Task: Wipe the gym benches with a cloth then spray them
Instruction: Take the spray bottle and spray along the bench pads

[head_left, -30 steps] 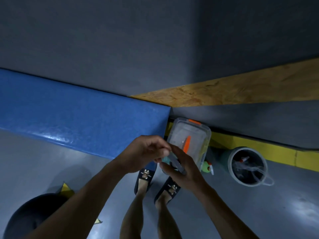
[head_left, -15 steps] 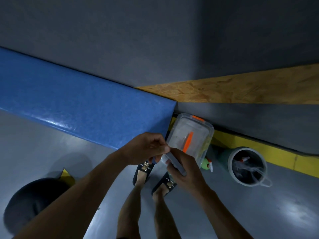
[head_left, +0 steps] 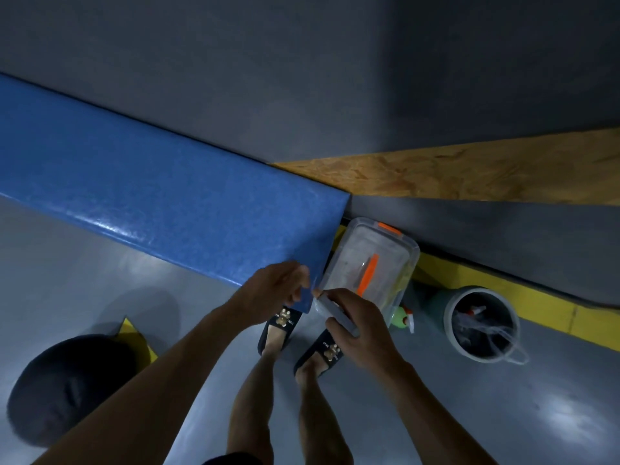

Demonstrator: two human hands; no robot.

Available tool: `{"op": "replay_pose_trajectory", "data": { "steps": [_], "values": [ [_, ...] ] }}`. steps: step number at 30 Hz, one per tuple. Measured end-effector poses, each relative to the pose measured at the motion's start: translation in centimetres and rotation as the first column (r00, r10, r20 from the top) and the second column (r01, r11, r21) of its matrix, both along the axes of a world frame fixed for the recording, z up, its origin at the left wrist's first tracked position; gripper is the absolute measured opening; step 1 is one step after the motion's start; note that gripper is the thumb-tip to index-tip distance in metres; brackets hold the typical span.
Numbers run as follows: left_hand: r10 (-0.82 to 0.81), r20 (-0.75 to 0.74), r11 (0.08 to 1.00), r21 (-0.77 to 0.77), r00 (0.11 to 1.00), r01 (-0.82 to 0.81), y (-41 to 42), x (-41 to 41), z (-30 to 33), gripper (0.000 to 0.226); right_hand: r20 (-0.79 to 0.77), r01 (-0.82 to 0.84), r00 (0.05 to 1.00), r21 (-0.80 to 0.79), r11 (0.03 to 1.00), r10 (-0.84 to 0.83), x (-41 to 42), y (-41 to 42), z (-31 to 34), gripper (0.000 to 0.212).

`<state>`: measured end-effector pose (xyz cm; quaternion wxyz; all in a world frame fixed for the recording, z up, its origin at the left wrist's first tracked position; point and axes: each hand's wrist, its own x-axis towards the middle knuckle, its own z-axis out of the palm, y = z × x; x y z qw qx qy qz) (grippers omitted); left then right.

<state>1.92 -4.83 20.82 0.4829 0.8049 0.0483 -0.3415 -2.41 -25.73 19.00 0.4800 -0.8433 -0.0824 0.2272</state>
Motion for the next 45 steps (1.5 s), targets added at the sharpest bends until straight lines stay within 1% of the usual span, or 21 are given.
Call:
{"op": "replay_pose_trajectory", "data": {
  "steps": [2, 4, 6, 8, 10, 12, 14, 16, 19, 21, 23, 27, 30, 34, 37, 40, 44, 45],
  "values": [
    [0.098, 0.013, 0.991, 0.089, 0.995, -0.099, 1.7, -1.6, -1.3, 0.028, -0.026, -0.021, 0.999, -0.082, 0.996, 0.019, -0.4, 0.4, -1.5, 0.028],
    [0.230, 0.001, 0.966, 0.122, 0.973, -0.229, 3.4, -3.2, -2.2, 0.026, -0.057, -0.023, 0.998, -0.143, 0.989, 0.015, -1.0, 0.7, -3.3, 0.022],
    [0.317, 0.016, 0.935, 0.160, 0.948, -0.315, 5.0, -4.7, -2.7, 0.025, -0.100, 0.010, 0.995, -0.198, 0.980, -0.030, -1.8, 0.9, -4.7, 0.020],
    [0.351, 0.016, 0.917, 0.198, 0.936, -0.348, 6.4, -5.9, -3.1, 0.026, -0.129, 0.031, 0.990, -0.247, 0.969, -0.065, -2.9, 0.9, -6.0, 0.021],
    [0.384, 0.003, 0.905, 0.196, 0.923, -0.377, 7.5, -7.0, -3.4, 0.029, -0.132, 0.029, 0.989, -0.285, 0.958, -0.069, -4.1, 0.9, -7.3, 0.023],
    [0.407, -0.016, 0.898, 0.190, 0.913, -0.397, 8.0, -7.8, -3.7, 0.028, -0.141, 0.047, 0.985, -0.317, 0.947, -0.096, -5.1, 1.0, -8.3, 0.019],
    [0.417, -0.036, 0.894, 0.199, 0.908, -0.403, 8.2, -8.3, -3.9, 0.027, -0.140, 0.053, 0.985, -0.339, 0.939, -0.106, -5.8, 0.9, -8.8, 0.016],
    [0.423, -0.061, 0.892, 0.203, 0.904, -0.403, 8.2, -8.5, -4.0, 0.028, -0.156, 0.025, 0.984, -0.345, 0.938, -0.083, -6.4, 0.7, -9.2, 0.019],
    [0.430, -0.083, 0.891, 0.200, 0.899, -0.408, 7.9, -8.4, -4.0, 0.028, -0.217, 0.008, 0.973, -0.286, 0.958, -0.072, -6.7, 0.4, -9.6, 0.029],
    [0.435, -0.083, 0.890, 0.190, 0.897, -0.414, 7.8, -8.2, -3.9, 0.029, -0.248, 0.056, 0.960, -0.290, 0.955, -0.131, -6.0, 0.4, -9.4, 0.024],
    [0.435, -0.075, 0.891, 0.180, 0.897, -0.417, 7.6, -7.8, -3.6, 0.030, -0.246, 0.119, 0.950, -0.293, 0.949, -0.195, -4.4, 0.5, -8.9, 0.020],
    [0.434, -0.047, 0.893, 0.157, 0.900, -0.422, 7.3, -7.0, -2.9, 0.032, -0.236, 0.150, 0.944, -0.318, 0.936, -0.232, -0.4, 0.7, -7.3, 0.004],
    [0.428, 0.002, 0.895, 0.142, 0.904, -0.424, 7.2, -6.7, -2.2, 0.031, -0.215, 0.174, 0.940, -0.360, 0.917, -0.263, 1.0, 0.4, -6.8, 0.011],
    [0.411, 0.041, 0.900, 0.142, 0.911, -0.412, 7.3, -6.4, -1.4, 0.031, -0.202, 0.248, 0.925, -0.319, 0.915, -0.321, 2.2, 0.2, -5.8, 0.010],
    [0.416, 0.065, 0.897, 0.137, 0.907, -0.421, 7.6, -6.5, -0.7, 0.033, -0.209, 0.363, 0.880, -0.282, 0.888, -0.427, 3.9, 0.2, -5.3, 0.011],
    [0.435, 0.078, 0.887, 0.134, 0.897, -0.441, 8.1, -7.0, -0.4, 0.034, -0.208, 0.440, 0.836, -0.300, 0.846, -0.509, 5.8, 0.3, -5.6, 0.004],
    [0.457, 0.089, 0.877, 0.122, 0.885, -0.465, 9.2, -7.9, -0.6, 0.038, -0.235, 0.434, 0.808, -0.381, 0.816, -0.540, 8.2, 1.0, -5.9, 0.016],
    [0.468, 0.086, 0.872, 0.116, 0.879, -0.476, 9.4, -8.1, -0.6, 0.040, -0.237, 0.431, 0.800, -0.412, 0.802, -0.552, 8.4, 1.4, -5.8, 0.023]
  ]
}}
